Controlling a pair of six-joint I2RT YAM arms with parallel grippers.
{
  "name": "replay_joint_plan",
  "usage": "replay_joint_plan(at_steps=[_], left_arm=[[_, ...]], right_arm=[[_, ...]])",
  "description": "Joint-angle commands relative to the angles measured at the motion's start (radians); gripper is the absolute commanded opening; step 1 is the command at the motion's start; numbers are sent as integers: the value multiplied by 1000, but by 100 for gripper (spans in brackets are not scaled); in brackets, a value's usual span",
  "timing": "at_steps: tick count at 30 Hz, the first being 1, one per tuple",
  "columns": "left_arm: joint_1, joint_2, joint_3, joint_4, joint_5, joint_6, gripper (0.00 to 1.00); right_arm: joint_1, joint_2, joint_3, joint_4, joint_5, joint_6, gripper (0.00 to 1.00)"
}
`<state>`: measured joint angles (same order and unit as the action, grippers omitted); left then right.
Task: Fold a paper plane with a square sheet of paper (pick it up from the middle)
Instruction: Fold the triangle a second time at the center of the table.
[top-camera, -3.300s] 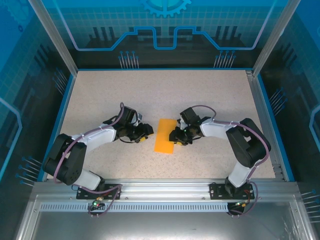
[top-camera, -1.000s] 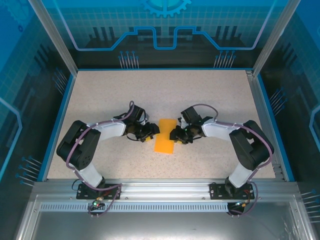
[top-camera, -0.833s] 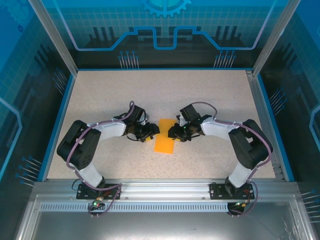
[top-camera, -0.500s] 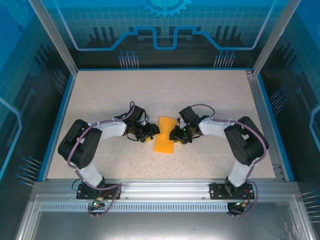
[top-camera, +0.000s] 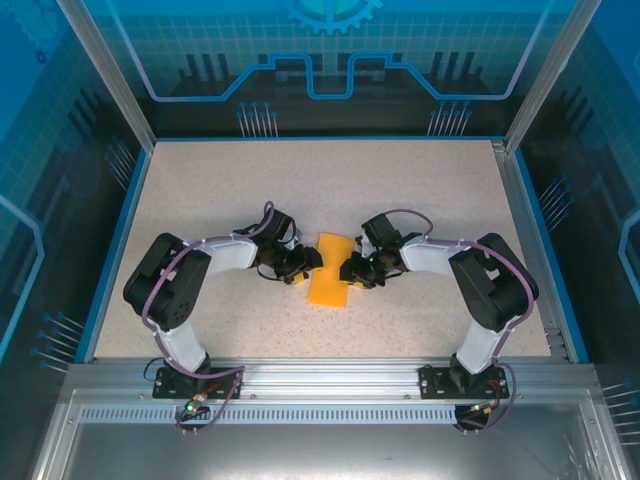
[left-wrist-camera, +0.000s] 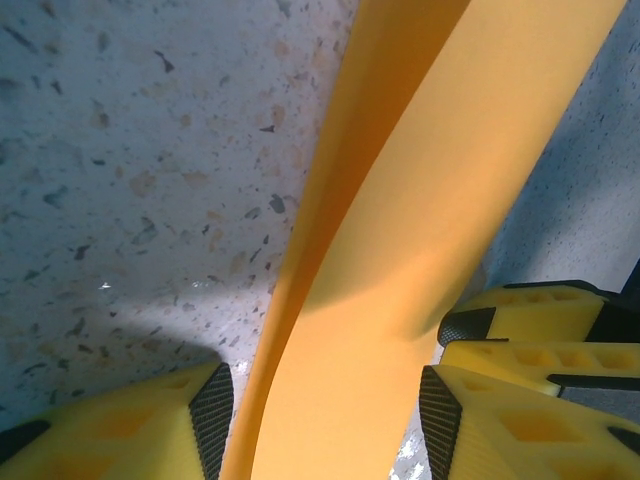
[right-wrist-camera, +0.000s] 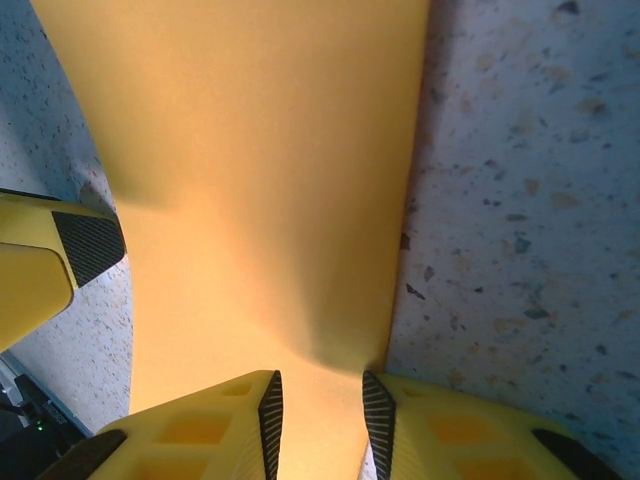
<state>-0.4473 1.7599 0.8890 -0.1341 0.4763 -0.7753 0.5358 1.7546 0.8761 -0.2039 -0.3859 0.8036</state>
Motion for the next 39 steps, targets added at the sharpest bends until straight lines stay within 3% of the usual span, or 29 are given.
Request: replay_joint_plan(at_steps=[1,18,32,36,39], left_arm=[[-16,13,20,-30,38,24,56],[-38,-16,6,6,65,7,53],[-37,-58,-53,114,104,-48,37],[-37,-63,-53,119,102,-50,26],[-36,-66,-47,116,100,-49,20]], right_arm=[[-10,46,-34,-74,43,-17,32],[-12,45,-35,-69,28,-11,32],[-11,-53,-39,-23,-13,-3,34],[-5,-172,-77,4,10,-16,41],[26,-282,-105,3,67,-64,57]])
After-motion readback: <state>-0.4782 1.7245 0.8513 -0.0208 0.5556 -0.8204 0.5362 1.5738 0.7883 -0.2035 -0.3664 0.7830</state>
